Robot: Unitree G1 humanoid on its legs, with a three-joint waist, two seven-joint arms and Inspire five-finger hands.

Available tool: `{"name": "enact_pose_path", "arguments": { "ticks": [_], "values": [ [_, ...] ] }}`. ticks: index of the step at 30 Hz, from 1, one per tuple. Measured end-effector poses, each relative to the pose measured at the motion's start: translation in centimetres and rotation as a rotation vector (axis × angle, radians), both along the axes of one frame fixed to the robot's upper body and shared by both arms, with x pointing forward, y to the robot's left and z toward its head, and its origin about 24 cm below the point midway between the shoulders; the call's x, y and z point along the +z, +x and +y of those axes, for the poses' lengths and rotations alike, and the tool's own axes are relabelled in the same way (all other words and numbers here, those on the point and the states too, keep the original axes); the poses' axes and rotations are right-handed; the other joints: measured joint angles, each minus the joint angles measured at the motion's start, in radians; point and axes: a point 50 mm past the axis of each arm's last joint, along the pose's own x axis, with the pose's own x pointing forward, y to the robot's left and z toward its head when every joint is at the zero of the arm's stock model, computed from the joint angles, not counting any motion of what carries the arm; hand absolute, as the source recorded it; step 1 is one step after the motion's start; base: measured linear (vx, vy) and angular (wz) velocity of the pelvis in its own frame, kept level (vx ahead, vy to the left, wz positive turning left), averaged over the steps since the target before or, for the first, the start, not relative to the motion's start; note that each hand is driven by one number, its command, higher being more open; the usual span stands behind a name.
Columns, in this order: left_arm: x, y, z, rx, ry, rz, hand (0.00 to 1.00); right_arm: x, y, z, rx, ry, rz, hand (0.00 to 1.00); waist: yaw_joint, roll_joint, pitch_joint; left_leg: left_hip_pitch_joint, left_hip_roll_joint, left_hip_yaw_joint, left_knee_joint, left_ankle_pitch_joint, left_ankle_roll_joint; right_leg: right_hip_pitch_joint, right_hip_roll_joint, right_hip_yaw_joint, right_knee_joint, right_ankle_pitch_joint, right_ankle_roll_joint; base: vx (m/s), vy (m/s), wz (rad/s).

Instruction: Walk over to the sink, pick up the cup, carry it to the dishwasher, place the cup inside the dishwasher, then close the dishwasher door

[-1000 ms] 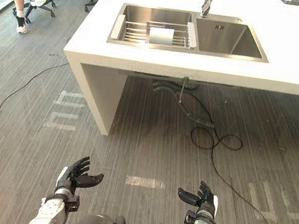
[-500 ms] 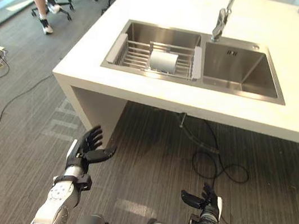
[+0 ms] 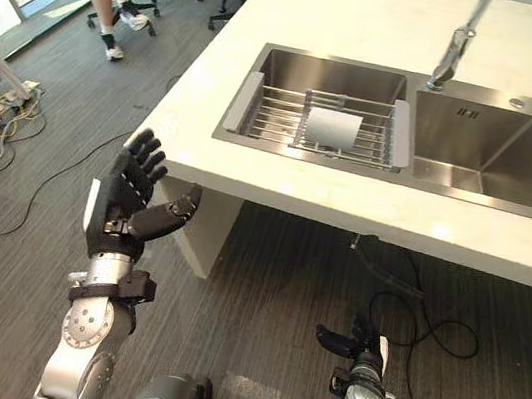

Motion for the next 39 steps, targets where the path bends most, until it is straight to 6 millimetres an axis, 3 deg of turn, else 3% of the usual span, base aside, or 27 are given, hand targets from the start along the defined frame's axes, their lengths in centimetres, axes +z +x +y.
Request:
{"name": "enact_pose_path", "arguments": {
  "ticks": [3, 4, 5, 6, 8, 10, 11, 12, 13, 14, 17, 19, 20, 21, 23, 25, 26, 27, 30, 36, 39],
  "values": [
    [1.0, -0.2, -0.3, -0.007, 0.084, -0.053, 0.9, -0.7, -0.7, 0.2, -0.003, 0.011, 0.042, 0.9, -0.037, -0.02, -0.003, 0.052, -0.027, 0.012, 0.015, -0.038, 0.004, -0.08, -0.047, 0.002, 0.237, 0.022, 0.006, 0.18, 0.039, -0.07],
    [1.0, -0.2, -0.3, -0.005, 0.091, -0.055, 0.9, -0.9, -0.8, 0.2, -0.004, 0.013, 0.05, 0.9, -0.043, -0.019, -0.003, 0.064, -0.025, 0.011, 0.012, -0.042, 0.006, -0.089, -0.051, -0.006, 0.269, 0.04, -0.004, 0.27, 0.017, 0.01],
    [0.9, -0.1, -0.3, 0.003, 0.089, -0.048, 0.9, -1.2, -1.2, 0.3, 0.0, 0.017, 0.069, 0.9, -0.05, -0.01, -0.01, 0.087, -0.009, 0.008, -0.011, -0.044, 0.006, -0.112, -0.049, -0.022, 0.311, 0.062, -0.044, 0.24, -0.025, -0.04],
    [0.9, -0.1, -0.2, 0.011, 0.087, -0.047, 0.9, -1.3, -1.2, 0.7, 0.018, 0.02, 0.078, 0.9, -0.051, -0.01, -0.011, 0.112, 0.005, 0.009, -0.038, -0.042, 0.004, -0.127, -0.043, -0.042, 0.313, 0.012, -0.074, 0.23, -0.044, -0.09],
    [0.8, 0.0, 0.1, 0.039, 0.081, -0.043, 0.9, -1.3, -0.9, 1.0, 0.047, 0.023, 0.073, 0.9, -0.049, -0.004, -0.009, 0.147, 0.035, 0.01, -0.074, -0.039, -0.001, -0.193, -0.015, -0.059, 0.293, -0.033, -0.089, 0.25, -0.125, -0.21],
    [0.3, 0.5, 0.1, 0.039, 0.091, -0.025, 0.9, -1.1, -0.6, 1.0, 0.055, 0.026, 0.064, 0.9, -0.05, 0.005, -0.004, 0.175, 0.071, 0.006, -0.086, -0.04, -0.004, -0.276, 0.026, -0.063, 0.173, -0.015, -0.079, 0.28, -0.208, -0.14],
    [0.0, 0.7, 0.3, 0.044, 0.103, -0.013, 0.9, -1.1, -0.6, 1.0, 0.057, 0.025, 0.065, 0.9, -0.05, -0.002, -0.007, 0.18, 0.071, 0.005, -0.079, -0.041, -0.015, -0.279, 0.033, -0.063, 0.08, 0.028, -0.079, 0.28, -0.228, 0.11],
    [-0.6, 0.9, 0.6, 0.044, 0.126, 0.012, 0.9, -1.3, -1.1, 0.7, 0.06, 0.014, 0.081, 0.9, -0.07, -0.014, -0.01, 0.196, 0.064, -0.011, -0.065, -0.058, -0.048, -0.26, 0.034, -0.061, -0.024, 0.195, -0.086, 0.38, -0.271, 0.0],
    [-1.5, 1.1, 0.4, 0.049, 0.13, 0.064, 0.9, -1.0, -1.2, -0.7, 0.056, -0.024, 0.088, 0.9, -0.069, 0.042, -0.023, 0.207, 0.106, -0.043, -0.074, -0.056, -0.059, -0.241, 0.076, -0.075, -0.038, 0.184, -0.105, 0.38, -0.257, -0.09],
    [-1.5, 1.1, 0.4, 0.051, 0.132, 0.063, 0.9, -0.8, -1.0, -1.0, 0.054, -0.031, 0.081, 0.9, -0.069, 0.05, -0.025, 0.207, 0.113, -0.049, -0.077, -0.042, -0.061, -0.241, 0.087, -0.074, -0.04, 0.181, -0.109, 0.34, -0.234, -0.21],
    [-1.1, 1.8, -0.2, 0.012, 0.156, 0.042, 0.9, -0.8, -1.6, -1.5, 0.036, -0.039, 0.088, 0.9, -0.077, 0.049, -0.024, 0.205, 0.13, -0.062, -0.05, 0.042, -0.078, -0.186, 0.097, -0.101, -0.087, 0.17, -0.127, 0.17, -0.151, 0.16],
    [-1.0, 2.0, -0.2, 0.011, 0.163, 0.037, 0.9, -1.4, -3.3, -1.5, 0.014, -0.026, 0.123, 0.9, -0.072, 0.036, -0.014, 0.149, 0.167, -0.076, 0.147, 0.107, -0.103, -0.073, 0.108, -0.128, -0.174, 0.174, -0.137, 0.16, -0.155, 0.31],
    [-1.0, 2.0, -0.2, 0.01, 0.164, 0.036, 0.9, -1.5, -3.7, -1.3, 0.006, -0.017, 0.126, 0.9, -0.068, 0.036, -0.014, 0.129, 0.175, -0.076, 0.197, 0.097, -0.107, -0.048, 0.109, -0.132, -0.192, 0.174, -0.141, 0.12, -0.09, 0.17],
    [-0.9, 2.0, -0.1, 0.012, 0.167, 0.031, 0.9, -1.5, -4.0, -1.3, -0.002, -0.013, 0.123, 0.9, -0.063, 0.039, -0.016, 0.084, 0.179, -0.068, 0.26, 0.065, -0.089, -0.014, 0.111, -0.14, -0.218, 0.171, -0.149, 0.06, -0.032, 0.1],
    [-0.4, 1.9, 0.1, 0.02, 0.169, 0.007, 0.9, -1.3, -3.7, -1.0, -0.003, -0.004, 0.099, 0.9, -0.053, 0.04, -0.017, 0.015, 0.162, -0.058, 0.237, 0.016, -0.049, 0.0, 0.115, -0.142, -0.239, 0.165, -0.162, 0.04, 0.032, 0.03],
    [0.1, 2.0, 0.2, 0.017, 0.186, -0.015, 0.9, -1.2, -3.5, -0.8, 0.0, 0.005, 0.087, 0.9, -0.042, 0.044, -0.019, -0.009, 0.12, -0.071, 0.039, 0.057, -0.027, -0.005, 0.121, -0.142, -0.237, 0.164, -0.151, 0.05, 0.101, -0.04],
    [0.2, 2.0, 0.5, 0.026, 0.224, -0.019, 0.9, -1.3, -3.3, -0.6, 0.002, 0.015, 0.086, 0.9, -0.032, 0.05, -0.025, 0.008, 0.109, -0.08, -0.042, 0.063, -0.077, -0.016, 0.124, -0.13, -0.221, 0.159, -0.133, 0.08, 0.123, -0.1],
    [0.2, 2.1, 1.0, 0.037, 0.261, -0.017, 0.9, -1.3, -3.2, -0.3, 0.006, 0.025, 0.082, 0.9, -0.028, 0.032, -0.023, 0.016, 0.087, -0.069, -0.074, 0.077, -0.067, -0.023, 0.112, -0.12, -0.222, 0.169, -0.112, 0.1, 0.141, -0.11],
    [0.0, 2.2, 1.5, 0.049, 0.335, 0.0, 0.9, -1.2, -3.2, -0.4, 0.0, 0.027, 0.078, 0.9, -0.025, 0.026, -0.019, 0.038, 0.054, -0.054, -0.127, 0.099, -0.05, -0.023, 0.087, -0.104, -0.237, 0.179, -0.095, 0.08, 0.093, -0.05],
    [0.8, 2.8, 0.1, -0.089, 0.524, -0.054, 0.9, -1.3, -3.2, -0.2, 0.019, 0.046, 0.076, 0.9, -0.029, 0.019, -0.029, 0.109, 0.025, -0.026, -0.246, 0.143, -0.047, -0.003, 0.08, -0.072, -0.282, 0.188, -0.085, 0.04, 0.034, -0.1],
    [0.0, 3.5, -0.2, -0.131, 0.601, -0.029, 0.9, -1.4, -3.3, -0.1, 0.023, 0.052, 0.084, 0.9, -0.042, 0.018, -0.05, 0.129, 0.026, -0.014, -0.305, 0.171, -0.052, -0.004, 0.091, -0.061, -0.312, 0.203, -0.089, 0.01, -0.03, -0.14]
  ]
}}
